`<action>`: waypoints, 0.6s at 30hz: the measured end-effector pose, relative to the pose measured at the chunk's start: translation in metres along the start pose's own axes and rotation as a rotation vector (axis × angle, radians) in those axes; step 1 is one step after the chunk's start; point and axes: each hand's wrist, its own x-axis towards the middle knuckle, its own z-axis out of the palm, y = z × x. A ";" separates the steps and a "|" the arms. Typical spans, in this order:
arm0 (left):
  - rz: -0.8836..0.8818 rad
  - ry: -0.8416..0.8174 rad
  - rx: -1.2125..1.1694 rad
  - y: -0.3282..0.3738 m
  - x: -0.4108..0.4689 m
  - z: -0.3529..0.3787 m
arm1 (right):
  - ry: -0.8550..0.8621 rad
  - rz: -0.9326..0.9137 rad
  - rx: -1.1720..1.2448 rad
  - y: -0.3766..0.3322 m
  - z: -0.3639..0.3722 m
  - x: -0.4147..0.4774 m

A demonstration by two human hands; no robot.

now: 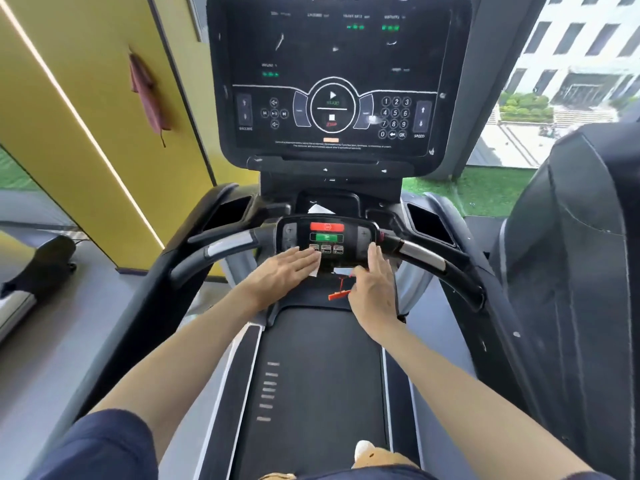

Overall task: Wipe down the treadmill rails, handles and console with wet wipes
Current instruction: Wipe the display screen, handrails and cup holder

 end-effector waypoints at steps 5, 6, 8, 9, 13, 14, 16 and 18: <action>0.001 0.007 0.145 -0.048 -0.052 -0.027 | 0.036 -0.015 0.000 -0.034 0.007 0.007; -0.049 0.001 0.172 -0.057 -0.060 -0.035 | 0.030 -0.015 -0.003 -0.039 0.007 0.009; -0.284 0.063 0.146 -0.066 -0.058 -0.044 | 0.045 -0.026 0.001 -0.049 0.007 0.014; -0.367 0.132 0.099 -0.062 -0.048 -0.042 | 0.061 -0.028 0.001 -0.053 0.008 0.016; -0.195 0.172 -0.071 -0.012 -0.005 -0.030 | 0.069 -0.052 -0.055 -0.062 0.008 0.022; -0.141 0.129 -0.065 -0.008 -0.009 -0.027 | 0.073 -0.069 -0.073 -0.061 0.007 0.025; -0.087 0.142 -0.068 -0.026 -0.032 -0.019 | 0.112 -0.116 -0.095 -0.052 0.007 0.039; -0.155 0.223 -0.052 -0.064 -0.052 -0.020 | 0.151 -0.122 -0.074 -0.041 0.003 0.060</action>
